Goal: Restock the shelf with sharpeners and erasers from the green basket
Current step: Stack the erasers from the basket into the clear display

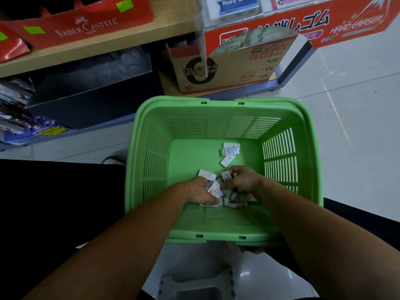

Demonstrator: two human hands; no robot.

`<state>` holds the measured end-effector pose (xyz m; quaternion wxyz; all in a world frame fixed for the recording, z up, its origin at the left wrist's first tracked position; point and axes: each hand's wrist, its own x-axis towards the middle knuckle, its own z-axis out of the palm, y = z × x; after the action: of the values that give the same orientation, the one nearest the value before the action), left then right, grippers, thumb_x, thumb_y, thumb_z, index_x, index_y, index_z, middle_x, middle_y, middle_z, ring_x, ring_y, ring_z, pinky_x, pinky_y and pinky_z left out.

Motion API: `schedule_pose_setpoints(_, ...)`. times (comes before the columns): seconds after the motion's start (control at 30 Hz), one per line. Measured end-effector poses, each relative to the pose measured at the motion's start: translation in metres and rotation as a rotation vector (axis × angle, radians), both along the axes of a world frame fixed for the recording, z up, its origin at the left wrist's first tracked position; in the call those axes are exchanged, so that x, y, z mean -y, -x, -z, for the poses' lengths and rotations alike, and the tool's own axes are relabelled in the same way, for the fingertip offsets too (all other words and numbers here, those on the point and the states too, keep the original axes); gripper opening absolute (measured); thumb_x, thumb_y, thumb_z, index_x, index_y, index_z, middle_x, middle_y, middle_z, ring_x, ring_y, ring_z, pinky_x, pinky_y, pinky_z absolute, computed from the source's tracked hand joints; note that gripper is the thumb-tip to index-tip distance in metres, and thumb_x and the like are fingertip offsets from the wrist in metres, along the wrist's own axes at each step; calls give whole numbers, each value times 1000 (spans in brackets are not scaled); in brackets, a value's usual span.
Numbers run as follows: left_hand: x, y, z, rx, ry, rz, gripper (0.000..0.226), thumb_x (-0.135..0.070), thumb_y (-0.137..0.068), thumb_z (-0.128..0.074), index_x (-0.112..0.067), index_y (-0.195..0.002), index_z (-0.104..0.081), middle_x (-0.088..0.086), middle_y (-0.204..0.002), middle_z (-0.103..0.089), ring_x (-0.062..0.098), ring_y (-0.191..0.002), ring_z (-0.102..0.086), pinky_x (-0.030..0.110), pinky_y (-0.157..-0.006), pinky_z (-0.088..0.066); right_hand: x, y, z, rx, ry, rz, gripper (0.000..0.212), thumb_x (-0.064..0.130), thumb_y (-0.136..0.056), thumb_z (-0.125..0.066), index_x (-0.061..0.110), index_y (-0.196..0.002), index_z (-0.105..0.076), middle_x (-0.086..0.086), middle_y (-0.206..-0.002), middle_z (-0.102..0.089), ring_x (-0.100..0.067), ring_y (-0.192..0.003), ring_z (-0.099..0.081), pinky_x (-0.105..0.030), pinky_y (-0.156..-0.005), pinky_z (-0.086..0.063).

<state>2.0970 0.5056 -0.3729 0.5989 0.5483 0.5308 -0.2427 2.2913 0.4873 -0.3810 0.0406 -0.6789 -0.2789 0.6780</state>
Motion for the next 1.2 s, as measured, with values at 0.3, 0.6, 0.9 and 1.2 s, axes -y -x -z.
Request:
schedule_pose_setpoints(0.3, -17, 5, -15, 99, 53, -294, 43, -7, -90, -76, -15, -130, -61, 7, -120, -69, 23, -102, -73, 43, -94, -60, -13, 6, -17, -238, 100, 99, 32, -2, -91, -71, 3, -122, -65, -18, -109, -76, -32, -95, -70, -51, -88, -58)
schedule_pose_setpoints(0.6, -51, -8, -91, 311, 16, -404, 24, -12, -98, -67, -20, -119, -59, 10, -126, -67, 28, -110, -71, 44, -88, -63, -51, 24, -92, -384, 22, 184, 62, 68, -104, -34, 16, -115, -66, -6, -94, -72, -21, -85, -66, -37, -76, -57)
schedule_pose_setpoints(0.9, -69, -4, -204, 513, -116, -511, 31, -23, -109, -41, -7, -123, -62, 14, -113, -67, 27, -102, -55, 36, -77, -45, -80, 31, -214, -214, -314, 93, 33, 50, -107, -49, 18, -109, -60, -6, -79, -65, -17, -58, -56, -25, -52, -44)
schedule_pose_setpoints(1.2, -80, 2, -308, 627, -537, -446, 24, -28, -92, -78, -25, -116, -76, -6, -109, -79, 15, -107, -71, 33, -100, -54, -82, 14, -326, -279, -508, 168, 37, 46, -103, -59, 16, -121, -72, -5, -88, -69, -14, -64, -58, -26, -51, -44)
